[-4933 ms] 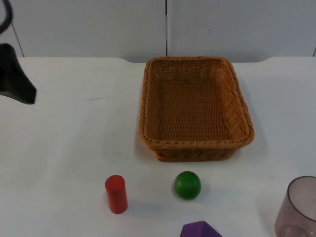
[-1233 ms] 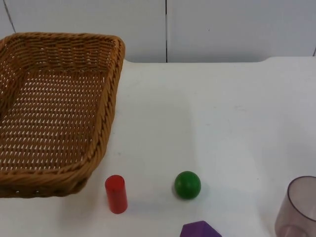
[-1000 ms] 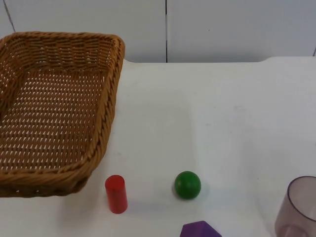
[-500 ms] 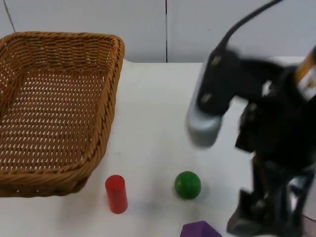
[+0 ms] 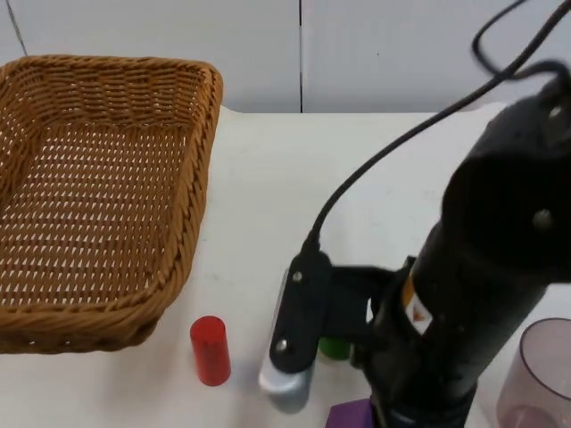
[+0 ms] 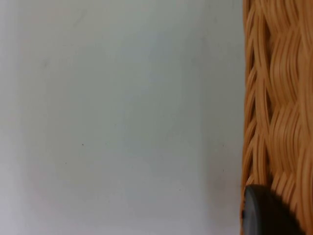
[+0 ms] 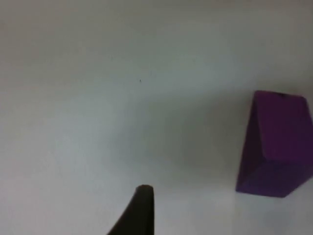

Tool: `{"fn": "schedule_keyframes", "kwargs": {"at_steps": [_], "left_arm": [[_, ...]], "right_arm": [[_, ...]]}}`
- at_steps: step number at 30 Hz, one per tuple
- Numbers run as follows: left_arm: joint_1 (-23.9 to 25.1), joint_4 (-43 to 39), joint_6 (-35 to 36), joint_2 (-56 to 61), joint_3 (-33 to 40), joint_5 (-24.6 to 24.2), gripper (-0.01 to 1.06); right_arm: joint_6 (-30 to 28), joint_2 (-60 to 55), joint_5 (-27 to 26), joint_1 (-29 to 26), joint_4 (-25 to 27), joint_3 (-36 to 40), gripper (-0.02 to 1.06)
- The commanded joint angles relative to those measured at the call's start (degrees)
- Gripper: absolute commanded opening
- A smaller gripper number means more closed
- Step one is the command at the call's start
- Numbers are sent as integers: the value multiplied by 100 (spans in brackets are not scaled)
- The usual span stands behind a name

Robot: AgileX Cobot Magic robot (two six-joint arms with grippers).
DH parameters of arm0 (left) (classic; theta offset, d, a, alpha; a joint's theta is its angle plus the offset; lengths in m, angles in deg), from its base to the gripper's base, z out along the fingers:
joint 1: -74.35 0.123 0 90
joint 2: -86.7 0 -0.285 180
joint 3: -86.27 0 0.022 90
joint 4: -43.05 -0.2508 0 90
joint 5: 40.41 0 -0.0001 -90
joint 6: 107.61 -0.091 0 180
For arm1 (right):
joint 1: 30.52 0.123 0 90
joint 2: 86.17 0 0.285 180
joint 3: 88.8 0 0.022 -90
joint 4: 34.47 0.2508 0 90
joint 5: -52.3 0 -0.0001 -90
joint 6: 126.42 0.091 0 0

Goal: Pick up the basket with the left hand and place the triangular block into the basket with the right hand.

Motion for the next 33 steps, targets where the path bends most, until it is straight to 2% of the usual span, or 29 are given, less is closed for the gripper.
{"fn": "schedule_keyframes", "kwargs": {"at_steps": [1,11,15,23,26,33], "left_arm": [[9,139,-20,79,-2,-51,0],[9,139,-20,79,-2,-40,0],[9,139,-20,79,-2,-40,0],[9,139,-20,79,-2,-89,0],[9,139,-20,79,-2,-89,0],[9,166,-20,79,-2,-72,0]], "right_arm": [[-6,-141,-64,6,-57,-19,89],[-6,-189,53,9,-73,-240,89],[-53,-348,690,9,-73,-614,89],[-574,-731,1045,-78,-73,-906,88],[-669,-847,1049,-198,-116,-944,84],[-823,-870,748,-218,-127,-944,84]]}}
